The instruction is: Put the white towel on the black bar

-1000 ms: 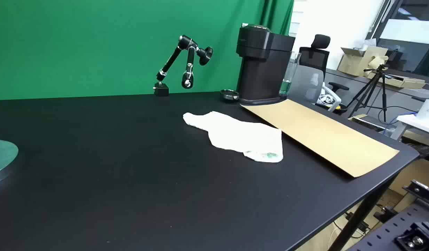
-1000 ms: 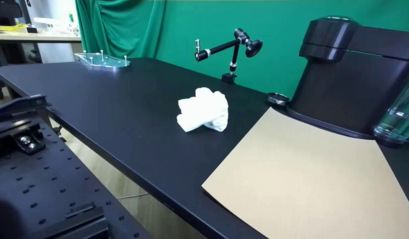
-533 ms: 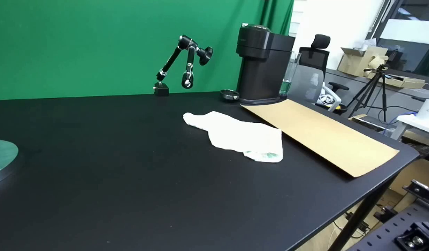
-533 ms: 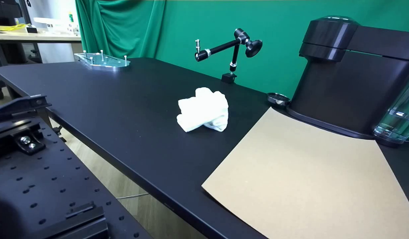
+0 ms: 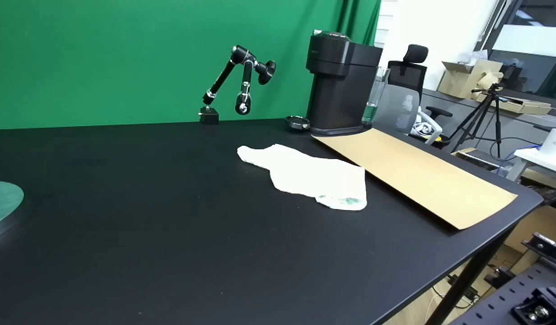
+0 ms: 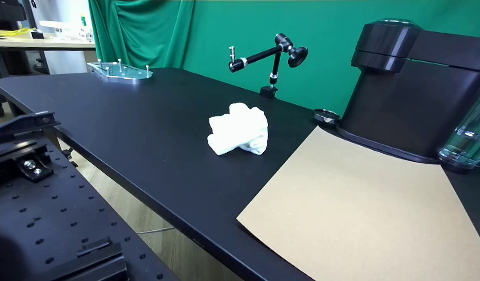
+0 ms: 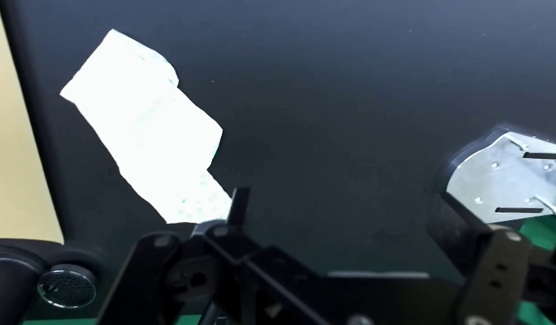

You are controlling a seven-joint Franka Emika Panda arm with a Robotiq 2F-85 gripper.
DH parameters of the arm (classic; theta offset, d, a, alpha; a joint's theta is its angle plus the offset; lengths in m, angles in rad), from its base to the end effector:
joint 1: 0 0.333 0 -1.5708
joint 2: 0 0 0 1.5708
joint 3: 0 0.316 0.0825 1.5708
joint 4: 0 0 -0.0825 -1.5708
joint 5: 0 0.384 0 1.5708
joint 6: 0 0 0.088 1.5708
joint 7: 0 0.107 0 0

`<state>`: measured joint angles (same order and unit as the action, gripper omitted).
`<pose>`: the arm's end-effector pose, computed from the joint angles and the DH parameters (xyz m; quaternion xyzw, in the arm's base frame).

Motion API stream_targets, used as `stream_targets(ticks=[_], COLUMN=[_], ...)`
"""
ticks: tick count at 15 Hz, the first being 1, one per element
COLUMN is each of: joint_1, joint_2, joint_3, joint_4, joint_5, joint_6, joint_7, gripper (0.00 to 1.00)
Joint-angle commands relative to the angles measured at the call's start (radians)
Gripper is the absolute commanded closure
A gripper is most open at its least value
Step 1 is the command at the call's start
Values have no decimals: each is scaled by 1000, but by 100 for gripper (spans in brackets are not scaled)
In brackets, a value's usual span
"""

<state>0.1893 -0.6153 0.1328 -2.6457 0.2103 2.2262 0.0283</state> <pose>0.3526 0.1247 0.4526 -0.9906 -0.0819 -0.0876 0.0661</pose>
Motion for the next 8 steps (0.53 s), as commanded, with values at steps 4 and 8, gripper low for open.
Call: stream_targets(ticks=[4,8], joint_1=[-134,-174], joint_2=[121,263], joint_3=[-1,-36], joint_4=[-32,-38], joint_5=[-286,-392], joint_6=[183,282], joint_7=[-46,-102], gripper=[0,0])
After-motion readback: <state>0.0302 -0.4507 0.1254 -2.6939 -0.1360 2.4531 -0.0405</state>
